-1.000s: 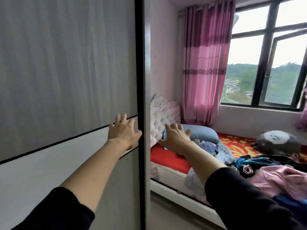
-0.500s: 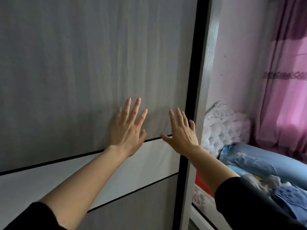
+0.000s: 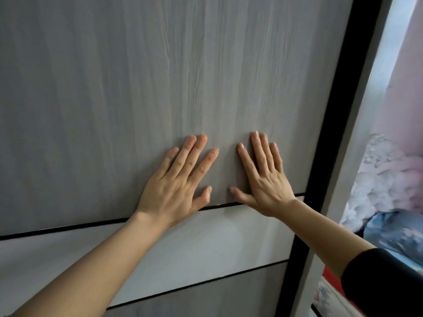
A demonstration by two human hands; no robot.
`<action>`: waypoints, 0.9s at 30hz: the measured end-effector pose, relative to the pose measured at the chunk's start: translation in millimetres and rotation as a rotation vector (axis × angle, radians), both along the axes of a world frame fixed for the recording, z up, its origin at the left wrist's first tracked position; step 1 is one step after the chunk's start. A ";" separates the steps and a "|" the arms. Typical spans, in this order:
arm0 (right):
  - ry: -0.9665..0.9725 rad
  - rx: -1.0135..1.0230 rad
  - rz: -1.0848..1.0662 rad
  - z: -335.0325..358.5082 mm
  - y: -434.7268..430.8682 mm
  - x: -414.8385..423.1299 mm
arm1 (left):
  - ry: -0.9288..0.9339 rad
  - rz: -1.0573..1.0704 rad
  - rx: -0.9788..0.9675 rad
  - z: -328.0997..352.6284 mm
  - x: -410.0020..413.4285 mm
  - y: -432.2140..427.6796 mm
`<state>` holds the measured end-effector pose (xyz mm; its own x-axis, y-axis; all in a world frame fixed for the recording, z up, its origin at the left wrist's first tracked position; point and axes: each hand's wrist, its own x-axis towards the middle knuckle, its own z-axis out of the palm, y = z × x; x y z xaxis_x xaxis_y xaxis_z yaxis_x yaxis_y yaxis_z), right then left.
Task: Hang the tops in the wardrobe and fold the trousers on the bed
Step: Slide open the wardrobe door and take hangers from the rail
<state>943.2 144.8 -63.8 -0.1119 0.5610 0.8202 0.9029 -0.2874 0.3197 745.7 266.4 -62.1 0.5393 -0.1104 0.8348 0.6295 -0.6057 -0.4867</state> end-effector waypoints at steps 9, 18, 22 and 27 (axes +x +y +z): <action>-0.023 0.061 0.064 -1.8 7.5 -4.8 | -0.009 0.032 0.031 2.1 -8.3 1.0; -0.044 0.109 0.140 -2.3 31.4 -46.6 | -0.018 0.057 0.048 -0.3 -49.8 24.3; -0.089 0.143 0.216 -2.0 47.3 -74.4 | -0.018 0.066 0.061 0.0 -81.2 39.4; -0.115 0.160 0.279 -1.8 66.5 -114.3 | -0.006 0.075 0.057 1.5 -125.1 56.3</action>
